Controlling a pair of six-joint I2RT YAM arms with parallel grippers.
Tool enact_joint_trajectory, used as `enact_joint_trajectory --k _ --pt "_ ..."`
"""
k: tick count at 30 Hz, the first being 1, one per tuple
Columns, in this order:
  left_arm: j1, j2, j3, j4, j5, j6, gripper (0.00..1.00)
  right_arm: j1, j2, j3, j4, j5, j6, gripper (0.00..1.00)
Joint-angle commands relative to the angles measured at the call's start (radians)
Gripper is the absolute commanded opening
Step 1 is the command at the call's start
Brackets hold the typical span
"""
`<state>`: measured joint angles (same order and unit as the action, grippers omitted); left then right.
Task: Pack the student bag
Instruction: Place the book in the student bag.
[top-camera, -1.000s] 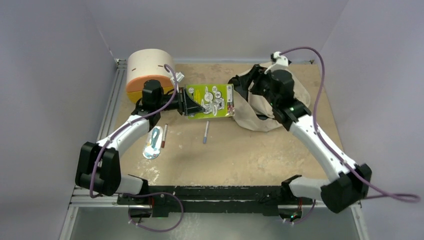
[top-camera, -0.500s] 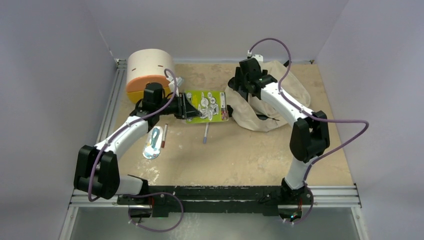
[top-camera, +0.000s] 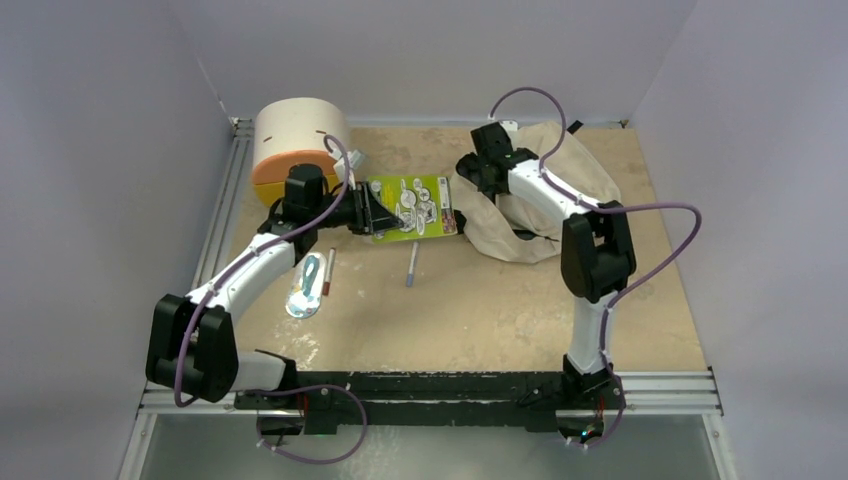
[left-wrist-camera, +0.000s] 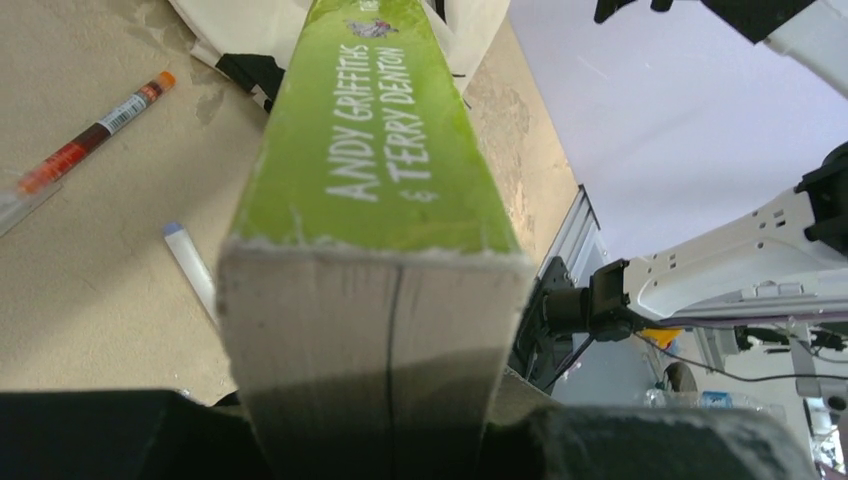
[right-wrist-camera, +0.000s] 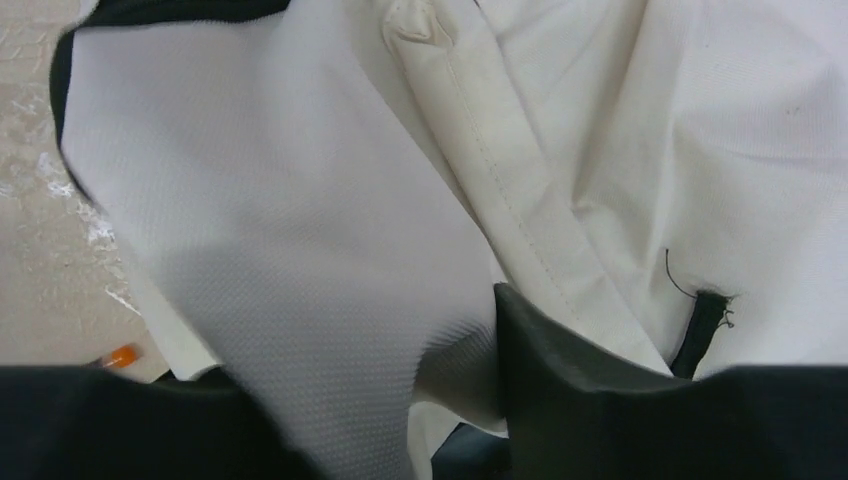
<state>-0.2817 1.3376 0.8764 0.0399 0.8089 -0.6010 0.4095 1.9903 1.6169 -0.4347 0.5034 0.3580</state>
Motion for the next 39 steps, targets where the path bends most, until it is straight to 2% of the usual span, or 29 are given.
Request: enact_joint_trajectory --k 1,5,7,10,15,22,30,39 --pt "0.003 -0.003 0.044 0.188 -0.025 -0.109 0.0 -0.035 -0.102 -0.001 0.022 -0.034 0.015 0.42" --pt "-0.009 0.043 0.11 0.206 -0.078 -0.182 0.0 -0.098 -0.167 -0.048 0.05 -0.241 0.011 0.0" --pt "-0.025 0.053 0.133 0.208 -0.119 -0.201 0.0 -0.111 -0.195 -0.069 0.067 -0.312 -0.013 0.0" --pt "-0.05 0.062 0.148 0.224 -0.187 -0.247 0.0 -0.121 -0.217 -0.063 0.043 -0.307 -0.003 0.0" --pt "-0.109 0.115 0.195 0.302 -0.261 -0.332 0.0 -0.13 -0.27 -0.006 0.039 -0.248 0.053 0.0" --pt "-0.193 0.238 0.321 0.324 -0.33 -0.313 0.0 -0.139 -0.298 0.104 0.016 -0.193 0.068 0.0" --pt "-0.198 0.349 0.349 0.433 -0.255 -0.345 0.0 -0.144 -0.314 0.128 0.022 -0.24 -0.006 0.0" --pt "-0.232 0.457 0.48 0.393 -0.304 -0.365 0.0 -0.15 -0.341 0.112 0.062 -0.264 -0.001 0.0"
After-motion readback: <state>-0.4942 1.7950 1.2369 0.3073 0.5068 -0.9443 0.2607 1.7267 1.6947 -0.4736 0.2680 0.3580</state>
